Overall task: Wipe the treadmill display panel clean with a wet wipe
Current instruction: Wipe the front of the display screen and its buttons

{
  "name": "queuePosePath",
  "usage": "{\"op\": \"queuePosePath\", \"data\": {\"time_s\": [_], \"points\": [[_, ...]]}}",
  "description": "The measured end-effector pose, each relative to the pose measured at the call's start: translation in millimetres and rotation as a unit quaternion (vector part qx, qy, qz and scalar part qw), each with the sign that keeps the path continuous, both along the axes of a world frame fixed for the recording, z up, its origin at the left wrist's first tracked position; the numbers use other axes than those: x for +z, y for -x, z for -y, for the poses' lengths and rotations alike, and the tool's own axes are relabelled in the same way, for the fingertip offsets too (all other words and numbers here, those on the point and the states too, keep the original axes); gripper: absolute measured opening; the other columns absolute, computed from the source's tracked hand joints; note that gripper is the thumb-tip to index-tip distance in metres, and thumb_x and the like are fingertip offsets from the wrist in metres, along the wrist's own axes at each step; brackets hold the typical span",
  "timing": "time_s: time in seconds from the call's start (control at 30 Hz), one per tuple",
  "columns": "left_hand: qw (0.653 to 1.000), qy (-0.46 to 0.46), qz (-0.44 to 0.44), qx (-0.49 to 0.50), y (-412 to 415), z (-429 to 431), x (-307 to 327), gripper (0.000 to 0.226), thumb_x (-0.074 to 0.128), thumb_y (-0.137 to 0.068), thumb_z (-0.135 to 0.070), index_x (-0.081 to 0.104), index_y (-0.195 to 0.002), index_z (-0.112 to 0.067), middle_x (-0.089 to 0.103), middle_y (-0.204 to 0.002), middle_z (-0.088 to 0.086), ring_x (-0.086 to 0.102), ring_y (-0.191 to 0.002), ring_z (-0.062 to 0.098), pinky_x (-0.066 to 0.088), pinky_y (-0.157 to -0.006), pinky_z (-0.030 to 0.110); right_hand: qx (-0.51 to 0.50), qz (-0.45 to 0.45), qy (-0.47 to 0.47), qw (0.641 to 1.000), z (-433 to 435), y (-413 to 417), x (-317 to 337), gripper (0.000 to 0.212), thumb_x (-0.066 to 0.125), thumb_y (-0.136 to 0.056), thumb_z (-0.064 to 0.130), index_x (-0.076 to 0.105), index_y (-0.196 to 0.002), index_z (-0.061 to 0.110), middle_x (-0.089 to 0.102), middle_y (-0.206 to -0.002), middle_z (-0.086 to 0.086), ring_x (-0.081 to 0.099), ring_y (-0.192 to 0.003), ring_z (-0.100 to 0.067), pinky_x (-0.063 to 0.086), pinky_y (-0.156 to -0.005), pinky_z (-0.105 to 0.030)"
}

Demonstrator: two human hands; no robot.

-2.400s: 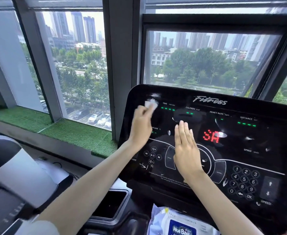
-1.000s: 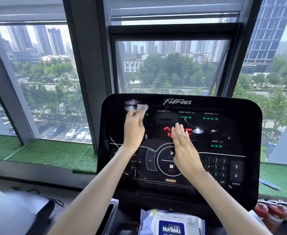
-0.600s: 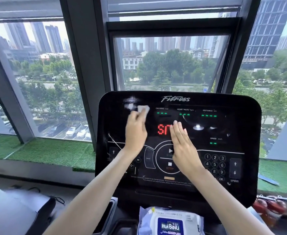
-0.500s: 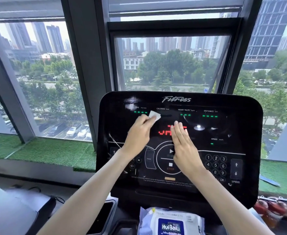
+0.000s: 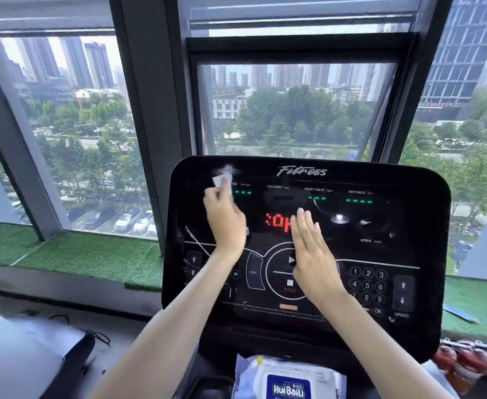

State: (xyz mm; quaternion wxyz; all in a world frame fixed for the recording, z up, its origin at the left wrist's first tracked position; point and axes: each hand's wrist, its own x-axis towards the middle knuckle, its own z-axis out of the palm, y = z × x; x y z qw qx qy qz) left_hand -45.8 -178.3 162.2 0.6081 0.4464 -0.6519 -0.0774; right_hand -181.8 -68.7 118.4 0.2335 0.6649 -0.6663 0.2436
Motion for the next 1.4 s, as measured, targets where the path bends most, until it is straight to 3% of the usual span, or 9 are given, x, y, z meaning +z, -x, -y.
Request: {"op": "queuePosePath", "data": {"time_s": [0.1,0.3,0.47,0.6,0.8,0.97,1.13,1.27,1.4], "points": [[0.956,0.137,0.224,-0.13,10,-9,-8,0.055,0.052,-0.082,0.014,0.053,-0.13,-0.012,0.049,-0.098,0.005,0.047,-0.091,0.019,0.05,-0.077,0.033,-0.004,-0.016,0.007,1.0,1,1,0,0.075,0.045,-0.066,-0.012,0.028,-0.139,-0.011,0.024,-0.149,-0.026,0.02,-0.139,-0.037,0.028,-0.11,-0.049],[1.0,-0.008,-0.021,0.003,-11,6,0,0.057,0.047,-0.084,0.016,0.05,-0.133,-0.013,0.042,-0.095,0.002,0.047,-0.089,0.02,0.045,-0.083,0.025,-0.005,-0.004,0.0,1.0,2,1,-2,0.083,0.057,-0.062,-0.016,0.028,-0.14,-0.009,0.026,-0.149,-0.024,0.02,-0.139,-0.035,0.028,-0.11,-0.048],[0.952,0.139,0.228,-0.152,5,-1,-3,0.054,0.053,-0.081,0.015,0.056,-0.127,-0.012,0.049,-0.097,0.004,0.047,-0.091,0.018,0.051,-0.078,0.034,0.0,-0.017,-0.002,1.0,0,2,2,0.084,0.057,-0.062,-0.017,0.028,-0.14,-0.009,0.025,-0.149,-0.025,0.02,-0.139,-0.036,0.023,-0.111,-0.047],[0.998,-0.01,-0.055,-0.011,8,2,4,0.054,0.046,-0.086,0.015,0.051,-0.132,-0.012,0.04,-0.094,0.001,0.048,-0.089,0.019,0.042,-0.087,0.021,-0.012,-0.012,-0.021,1.0,-1,-1,4,0.087,0.065,-0.061,-0.012,0.028,-0.14,-0.009,0.026,-0.149,-0.024,0.021,-0.139,-0.035,0.023,-0.111,-0.045],[0.969,0.108,0.174,-0.135,66,-40,4,0.055,0.052,-0.082,0.01,0.051,-0.132,-0.014,0.049,-0.104,0.006,0.045,-0.098,0.018,0.046,-0.084,0.025,0.007,0.017,-0.003,1.0,-15,13,8,0.086,0.054,-0.06,-0.02,0.026,-0.141,-0.008,0.022,-0.15,-0.023,0.017,-0.141,-0.033,0.021,-0.113,-0.043],[0.997,-0.011,-0.068,-0.038,56,-22,9,0.055,0.047,-0.083,0.017,0.054,-0.129,-0.012,0.041,-0.094,0.003,0.049,-0.09,0.022,0.045,-0.088,0.027,-0.061,0.04,0.023,0.997,-36,32,7,0.083,0.055,-0.064,-0.017,0.027,-0.141,-0.008,0.024,-0.149,-0.024,0.014,-0.141,-0.033,0.02,-0.113,-0.044],[0.947,0.137,0.199,-0.209,76,-41,-1,0.052,0.048,-0.082,0.016,0.056,-0.128,-0.009,0.048,-0.103,0.007,0.043,-0.098,0.017,0.044,-0.089,0.03,-0.084,0.044,0.029,0.995,-37,42,5,0.079,0.055,-0.06,-0.022,0.036,-0.136,-0.01,0.035,-0.143,-0.027,0.026,-0.137,-0.033,0.015,-0.112,-0.041],[0.995,0.003,0.032,-0.094,72,-30,4,0.058,0.044,-0.081,0.019,0.054,-0.129,-0.012,0.045,-0.099,0.006,0.043,-0.096,0.017,0.036,-0.091,0.018,-0.075,0.03,0.022,0.996,-39,45,3,0.079,0.058,-0.057,-0.022,0.041,-0.132,-0.011,0.04,-0.14,-0.027,0.035,-0.133,-0.037,0.027,-0.11,-0.046],[0.933,0.129,0.242,-0.232,76,-42,-2,0.051,0.048,-0.082,0.016,0.055,-0.127,-0.009,0.047,-0.108,0.006,0.042,-0.098,0.015,0.046,-0.09,0.032,-0.074,0.03,0.023,0.996,-40,43,4,0.077,0.059,-0.058,-0.021,0.04,-0.132,-0.012,0.039,-0.14,-0.029,0.034,-0.133,-0.037,0.028,-0.108,-0.048]]}}
